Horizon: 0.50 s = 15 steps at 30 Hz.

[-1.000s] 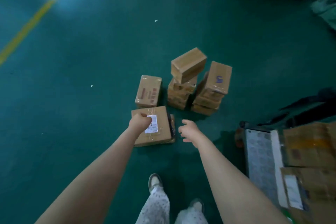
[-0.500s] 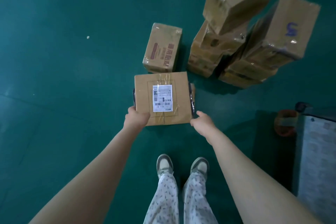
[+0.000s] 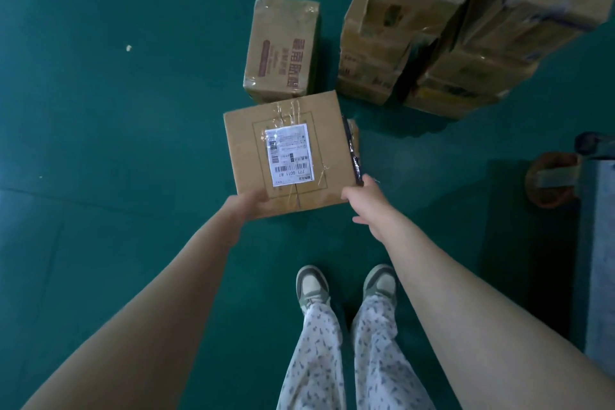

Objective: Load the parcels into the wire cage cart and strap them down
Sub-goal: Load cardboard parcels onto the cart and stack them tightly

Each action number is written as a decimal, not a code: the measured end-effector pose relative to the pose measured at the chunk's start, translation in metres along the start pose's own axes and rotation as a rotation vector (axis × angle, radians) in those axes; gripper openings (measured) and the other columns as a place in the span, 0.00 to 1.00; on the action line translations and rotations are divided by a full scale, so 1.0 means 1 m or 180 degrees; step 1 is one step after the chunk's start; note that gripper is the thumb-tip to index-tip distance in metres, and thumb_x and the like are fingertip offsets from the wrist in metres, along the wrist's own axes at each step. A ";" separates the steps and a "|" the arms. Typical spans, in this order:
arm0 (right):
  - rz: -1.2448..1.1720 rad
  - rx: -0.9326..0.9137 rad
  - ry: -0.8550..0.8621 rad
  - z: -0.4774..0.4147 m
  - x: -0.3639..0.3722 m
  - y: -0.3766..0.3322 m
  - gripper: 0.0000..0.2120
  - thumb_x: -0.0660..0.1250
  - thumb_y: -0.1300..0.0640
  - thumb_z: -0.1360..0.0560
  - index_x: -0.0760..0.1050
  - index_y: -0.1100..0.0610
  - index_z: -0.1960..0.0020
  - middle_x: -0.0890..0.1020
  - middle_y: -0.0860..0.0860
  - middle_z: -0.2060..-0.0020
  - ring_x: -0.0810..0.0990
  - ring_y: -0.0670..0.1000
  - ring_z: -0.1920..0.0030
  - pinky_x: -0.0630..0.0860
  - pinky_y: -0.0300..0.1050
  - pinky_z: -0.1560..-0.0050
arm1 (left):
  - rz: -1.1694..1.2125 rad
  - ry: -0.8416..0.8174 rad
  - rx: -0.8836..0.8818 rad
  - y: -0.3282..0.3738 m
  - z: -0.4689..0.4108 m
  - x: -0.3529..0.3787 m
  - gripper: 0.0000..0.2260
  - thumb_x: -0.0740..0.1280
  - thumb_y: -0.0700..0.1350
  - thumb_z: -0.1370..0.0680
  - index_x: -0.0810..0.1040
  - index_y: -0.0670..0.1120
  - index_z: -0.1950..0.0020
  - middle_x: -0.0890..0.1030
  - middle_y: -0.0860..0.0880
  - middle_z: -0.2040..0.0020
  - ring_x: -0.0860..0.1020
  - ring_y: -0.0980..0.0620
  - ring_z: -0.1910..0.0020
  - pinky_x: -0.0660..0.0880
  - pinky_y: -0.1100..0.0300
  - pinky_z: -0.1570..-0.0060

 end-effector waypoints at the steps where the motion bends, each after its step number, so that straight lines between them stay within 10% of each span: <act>1: 0.0002 0.0014 -0.0021 -0.003 -0.001 -0.001 0.33 0.58 0.63 0.23 0.47 0.55 0.22 0.57 0.52 0.25 0.63 0.55 0.29 0.67 0.52 0.32 | 0.0012 -0.0036 -0.0052 -0.001 -0.003 0.000 0.24 0.63 0.48 0.22 0.63 0.42 0.28 0.67 0.45 0.33 0.65 0.44 0.34 0.62 0.50 0.38; 5: -0.0370 0.0085 -0.0196 -0.005 0.008 0.001 0.33 0.60 0.63 0.24 0.50 0.54 0.23 0.63 0.52 0.27 0.68 0.55 0.33 0.71 0.51 0.37 | 0.0299 -0.0125 -0.0137 -0.003 -0.015 0.002 0.30 0.65 0.49 0.25 0.59 0.46 0.26 0.62 0.45 0.28 0.60 0.40 0.29 0.60 0.32 0.37; 15: -0.0929 -0.0280 0.0202 0.059 -0.016 -0.028 0.20 0.61 0.61 0.25 0.60 0.54 0.35 0.73 0.50 0.48 0.72 0.47 0.58 0.71 0.41 0.63 | 0.0138 -0.0067 0.0442 0.019 0.047 -0.021 0.19 0.64 0.49 0.24 0.58 0.47 0.39 0.68 0.45 0.44 0.70 0.45 0.44 0.73 0.40 0.49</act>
Point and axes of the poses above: each hand's wrist, its own z-axis away from the middle knuckle, its own x-axis out of the palm, y = z × x, the point moved 3 cm from there along -z, towards the middle knuckle
